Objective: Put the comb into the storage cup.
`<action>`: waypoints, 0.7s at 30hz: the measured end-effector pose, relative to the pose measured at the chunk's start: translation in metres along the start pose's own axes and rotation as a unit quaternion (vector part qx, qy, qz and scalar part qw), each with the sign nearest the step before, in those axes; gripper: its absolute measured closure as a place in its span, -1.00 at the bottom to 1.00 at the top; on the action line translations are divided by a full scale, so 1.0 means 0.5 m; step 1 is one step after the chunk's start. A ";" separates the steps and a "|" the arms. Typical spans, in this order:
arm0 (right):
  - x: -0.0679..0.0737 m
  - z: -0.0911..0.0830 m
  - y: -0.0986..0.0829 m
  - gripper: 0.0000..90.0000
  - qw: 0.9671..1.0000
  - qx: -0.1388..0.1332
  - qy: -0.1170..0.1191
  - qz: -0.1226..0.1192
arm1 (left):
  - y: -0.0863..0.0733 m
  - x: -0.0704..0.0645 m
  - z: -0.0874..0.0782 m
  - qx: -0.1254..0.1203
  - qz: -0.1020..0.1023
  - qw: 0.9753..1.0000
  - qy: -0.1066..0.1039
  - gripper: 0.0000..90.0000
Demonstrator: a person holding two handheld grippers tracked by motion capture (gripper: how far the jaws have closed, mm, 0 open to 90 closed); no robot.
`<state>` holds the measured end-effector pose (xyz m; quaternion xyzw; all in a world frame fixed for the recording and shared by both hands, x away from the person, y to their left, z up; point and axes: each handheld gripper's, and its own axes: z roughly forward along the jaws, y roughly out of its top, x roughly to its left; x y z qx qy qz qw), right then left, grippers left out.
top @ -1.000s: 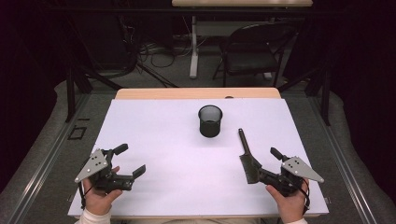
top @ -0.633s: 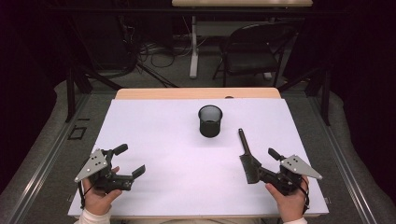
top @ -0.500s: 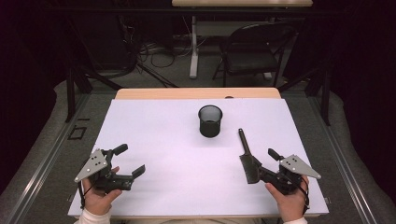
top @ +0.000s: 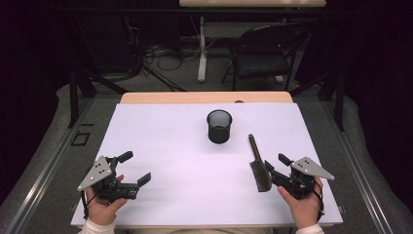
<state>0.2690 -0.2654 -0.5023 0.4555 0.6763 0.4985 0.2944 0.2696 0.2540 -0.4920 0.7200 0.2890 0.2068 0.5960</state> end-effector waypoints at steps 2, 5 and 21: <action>-0.001 0.002 0.001 0.07 1.000 0.004 0.002 0.000 | 0.000 0.001 -0.001 0.000 -0.001 1.000 0.003 -0.95; -0.005 0.015 0.007 0.16 1.000 0.014 0.014 0.008 | -0.001 0.001 -0.001 0.000 -0.001 1.000 0.005 -0.93; -0.018 0.087 0.046 0.04 0.995 0.072 0.063 -0.006 | -0.004 0.002 0.002 0.006 -0.002 1.000 0.005 -0.89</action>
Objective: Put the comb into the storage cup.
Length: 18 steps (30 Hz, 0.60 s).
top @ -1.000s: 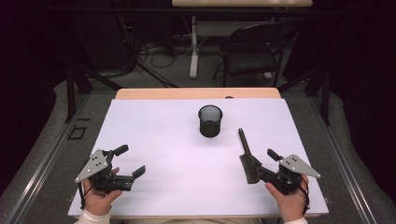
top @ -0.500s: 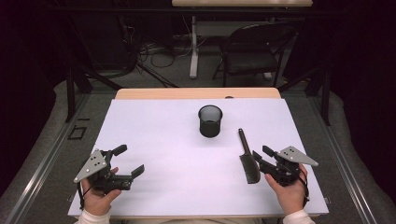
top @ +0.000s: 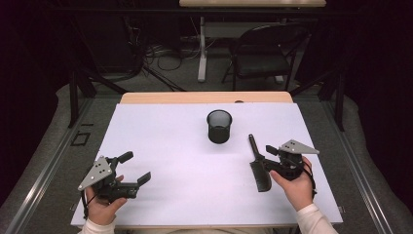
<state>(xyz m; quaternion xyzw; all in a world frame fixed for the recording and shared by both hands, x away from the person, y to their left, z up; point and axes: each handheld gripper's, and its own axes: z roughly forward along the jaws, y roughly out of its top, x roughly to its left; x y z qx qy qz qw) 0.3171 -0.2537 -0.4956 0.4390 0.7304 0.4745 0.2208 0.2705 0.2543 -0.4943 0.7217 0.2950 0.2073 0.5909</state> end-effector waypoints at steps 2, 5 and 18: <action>-0.003 0.005 0.004 -0.01 1.000 0.012 -0.001 -0.005 | 0.000 0.000 0.001 0.000 0.000 1.000 -0.001 -0.89; -0.002 0.009 0.011 -0.02 0.999 0.032 -0.003 -0.016 | -0.001 0.000 0.001 0.003 0.001 1.000 -0.001 -0.89; -0.012 0.013 0.053 0.10 0.993 0.110 0.009 -0.036 | -0.002 -0.001 0.004 0.008 0.002 1.000 -0.004 -0.88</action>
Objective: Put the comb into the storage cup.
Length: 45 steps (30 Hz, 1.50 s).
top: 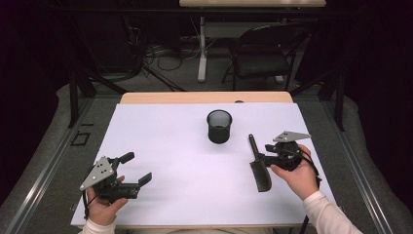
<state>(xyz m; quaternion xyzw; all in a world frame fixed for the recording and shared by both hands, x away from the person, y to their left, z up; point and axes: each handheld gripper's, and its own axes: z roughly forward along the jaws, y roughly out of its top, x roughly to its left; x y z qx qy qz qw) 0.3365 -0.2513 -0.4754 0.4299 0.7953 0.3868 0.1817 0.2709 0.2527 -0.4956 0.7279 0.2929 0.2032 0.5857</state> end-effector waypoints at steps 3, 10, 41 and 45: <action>-0.003 -0.002 0.009 0.12 1.000 0.015 0.001 -0.002 | 0.000 -0.001 0.001 0.000 0.001 1.000 0.002 -0.88; -0.008 0.001 0.026 0.31 0.999 0.044 -0.001 -0.007 | -0.001 -0.001 0.001 0.003 0.001 1.000 0.000 -0.87; -0.034 0.080 0.089 1.00 0.991 0.129 -0.005 -0.028 | -0.004 0.002 0.003 0.005 -0.004 1.000 -0.003 -0.84; -0.041 0.097 0.093 1.00 0.991 0.135 -0.006 -0.023 | -0.004 0.002 0.004 0.006 -0.006 1.000 -0.001 -0.84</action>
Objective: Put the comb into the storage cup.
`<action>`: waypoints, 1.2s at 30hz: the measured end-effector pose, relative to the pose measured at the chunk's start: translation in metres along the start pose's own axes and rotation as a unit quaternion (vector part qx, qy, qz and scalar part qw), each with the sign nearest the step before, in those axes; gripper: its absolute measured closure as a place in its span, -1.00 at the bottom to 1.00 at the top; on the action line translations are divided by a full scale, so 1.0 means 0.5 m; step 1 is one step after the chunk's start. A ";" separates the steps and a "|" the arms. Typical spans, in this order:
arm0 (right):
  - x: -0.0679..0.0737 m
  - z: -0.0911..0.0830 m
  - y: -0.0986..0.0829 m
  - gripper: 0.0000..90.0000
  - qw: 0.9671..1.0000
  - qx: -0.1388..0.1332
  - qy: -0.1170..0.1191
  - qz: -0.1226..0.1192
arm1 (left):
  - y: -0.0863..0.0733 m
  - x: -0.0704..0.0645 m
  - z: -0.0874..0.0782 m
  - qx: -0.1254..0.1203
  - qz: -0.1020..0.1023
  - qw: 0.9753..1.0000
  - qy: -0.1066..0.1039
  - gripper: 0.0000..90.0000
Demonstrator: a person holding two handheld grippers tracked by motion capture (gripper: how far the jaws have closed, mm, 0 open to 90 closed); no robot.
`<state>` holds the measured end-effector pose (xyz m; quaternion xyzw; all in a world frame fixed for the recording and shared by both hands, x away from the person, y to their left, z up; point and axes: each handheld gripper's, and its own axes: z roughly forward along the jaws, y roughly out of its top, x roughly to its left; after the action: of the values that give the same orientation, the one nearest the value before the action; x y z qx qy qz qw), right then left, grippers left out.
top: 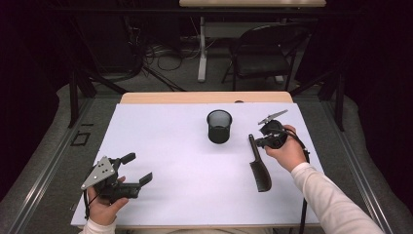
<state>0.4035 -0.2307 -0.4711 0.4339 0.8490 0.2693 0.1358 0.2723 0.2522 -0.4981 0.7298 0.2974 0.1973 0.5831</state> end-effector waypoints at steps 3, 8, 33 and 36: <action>-0.006 0.012 0.005 0.99 1.000 0.006 0.001 0.002 | 0.000 0.000 0.001 0.001 -0.001 1.000 0.000 -0.84; -0.013 0.035 0.008 1.00 1.000 0.013 0.003 0.005 | -0.001 0.002 0.003 0.006 -0.005 1.000 -0.003 -0.84; -0.025 0.121 0.023 1.00 0.999 0.044 -0.003 0.024 | -0.006 0.006 0.009 0.018 -0.018 1.000 -0.004 -0.84; -0.026 0.131 0.022 1.00 0.999 0.045 -0.003 0.024 | -0.007 0.006 0.010 0.020 -0.019 1.000 -0.004 -0.84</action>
<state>0.4487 -0.2136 -0.5183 0.4604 0.8492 0.2329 0.1128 0.2770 0.2509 -0.5027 0.7366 0.3124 0.1774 0.5731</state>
